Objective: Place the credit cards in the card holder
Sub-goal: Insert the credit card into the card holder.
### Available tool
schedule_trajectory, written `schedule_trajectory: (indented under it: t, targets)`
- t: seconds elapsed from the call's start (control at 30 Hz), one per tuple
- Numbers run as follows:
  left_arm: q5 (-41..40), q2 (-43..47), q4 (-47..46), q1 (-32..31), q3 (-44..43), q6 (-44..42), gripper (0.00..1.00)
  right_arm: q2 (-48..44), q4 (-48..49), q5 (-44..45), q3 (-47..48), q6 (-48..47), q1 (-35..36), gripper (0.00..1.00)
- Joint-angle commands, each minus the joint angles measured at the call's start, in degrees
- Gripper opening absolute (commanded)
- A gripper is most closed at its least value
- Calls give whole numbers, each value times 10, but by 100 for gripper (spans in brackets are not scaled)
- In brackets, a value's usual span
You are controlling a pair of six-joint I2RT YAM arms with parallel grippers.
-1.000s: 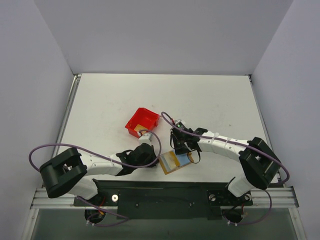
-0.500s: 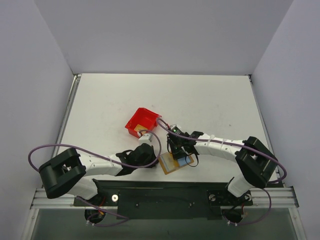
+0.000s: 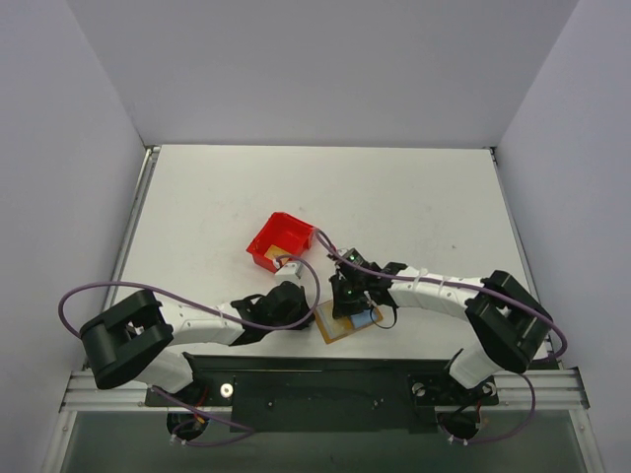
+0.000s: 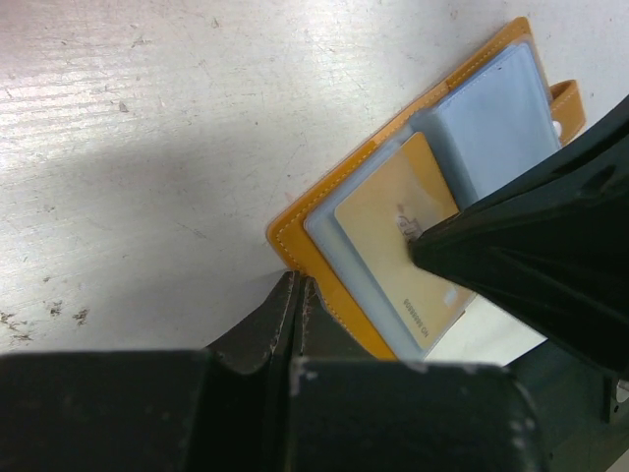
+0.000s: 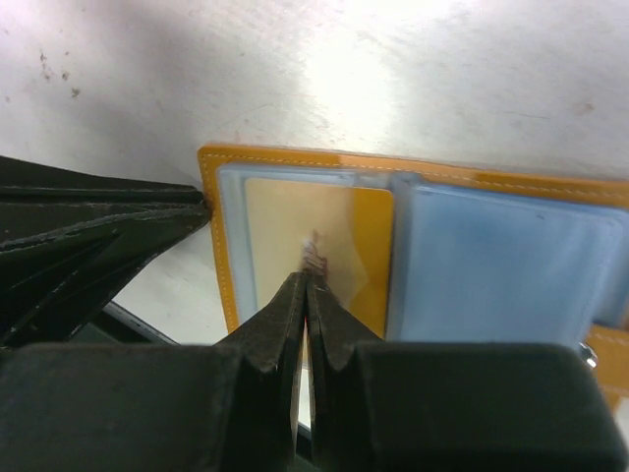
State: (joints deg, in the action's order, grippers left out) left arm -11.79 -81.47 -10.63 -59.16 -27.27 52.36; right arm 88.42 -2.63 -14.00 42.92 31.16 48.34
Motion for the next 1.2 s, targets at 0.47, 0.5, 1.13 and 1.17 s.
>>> schedule_trajectory:
  t: [0.47,0.5,1.13,1.17]
  targets:
    - [5,-17,37,-3,9,-5,0,24,-120,147,40,-34,9,0]
    - [5,-16,37,-3,9,-6,0,27,-114,145,42,-32,14,0]
    - [5,-18,33,-3,11,-6,0,25,-22,-39,15,-15,13,0]
    - [5,-18,33,-3,11,-5,0,25,-19,-48,14,-15,14,0]
